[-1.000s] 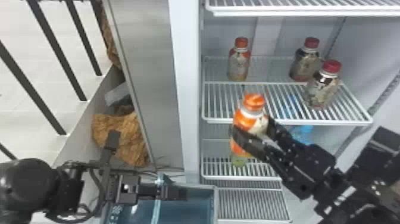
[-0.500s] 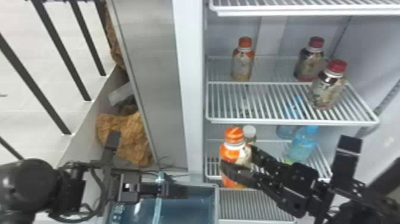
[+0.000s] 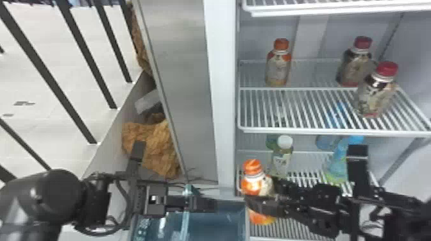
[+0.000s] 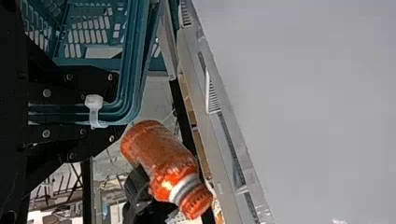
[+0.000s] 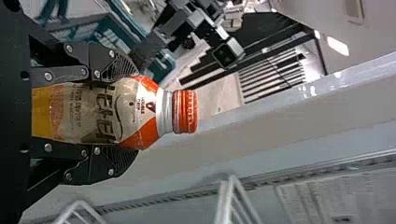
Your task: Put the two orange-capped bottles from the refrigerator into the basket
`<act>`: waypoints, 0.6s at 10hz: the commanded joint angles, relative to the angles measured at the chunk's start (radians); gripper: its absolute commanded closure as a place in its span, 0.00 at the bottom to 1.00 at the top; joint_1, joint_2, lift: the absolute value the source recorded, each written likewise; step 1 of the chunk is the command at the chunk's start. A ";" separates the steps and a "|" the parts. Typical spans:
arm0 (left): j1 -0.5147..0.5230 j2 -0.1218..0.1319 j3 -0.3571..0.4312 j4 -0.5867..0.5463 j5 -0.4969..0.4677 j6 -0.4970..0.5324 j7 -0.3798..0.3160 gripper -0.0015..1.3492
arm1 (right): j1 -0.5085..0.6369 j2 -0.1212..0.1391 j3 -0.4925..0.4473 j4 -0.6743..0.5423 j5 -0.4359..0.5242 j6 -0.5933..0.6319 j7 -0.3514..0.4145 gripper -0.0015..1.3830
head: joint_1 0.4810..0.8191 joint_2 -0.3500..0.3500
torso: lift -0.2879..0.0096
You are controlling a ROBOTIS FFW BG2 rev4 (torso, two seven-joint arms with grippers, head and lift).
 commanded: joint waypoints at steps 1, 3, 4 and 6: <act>0.000 0.000 0.000 0.003 0.000 0.001 0.002 0.89 | -0.053 -0.008 0.024 0.048 0.017 0.052 0.042 0.58 | 0.63 0.64 | 0.83; 0.000 0.000 0.002 0.005 0.000 0.001 0.002 0.89 | -0.058 -0.008 0.026 0.041 0.023 0.077 0.065 0.58 | 0.63 0.65 | 0.83; 0.000 0.000 0.002 0.010 0.000 0.001 0.002 0.89 | -0.058 -0.008 0.026 0.031 0.035 0.128 0.097 0.58 | 0.63 0.65 | 0.83; 0.000 -0.002 0.004 0.015 0.000 -0.005 0.002 0.89 | -0.058 -0.009 0.020 0.006 0.051 0.207 0.141 0.58 | 0.63 0.66 | 0.83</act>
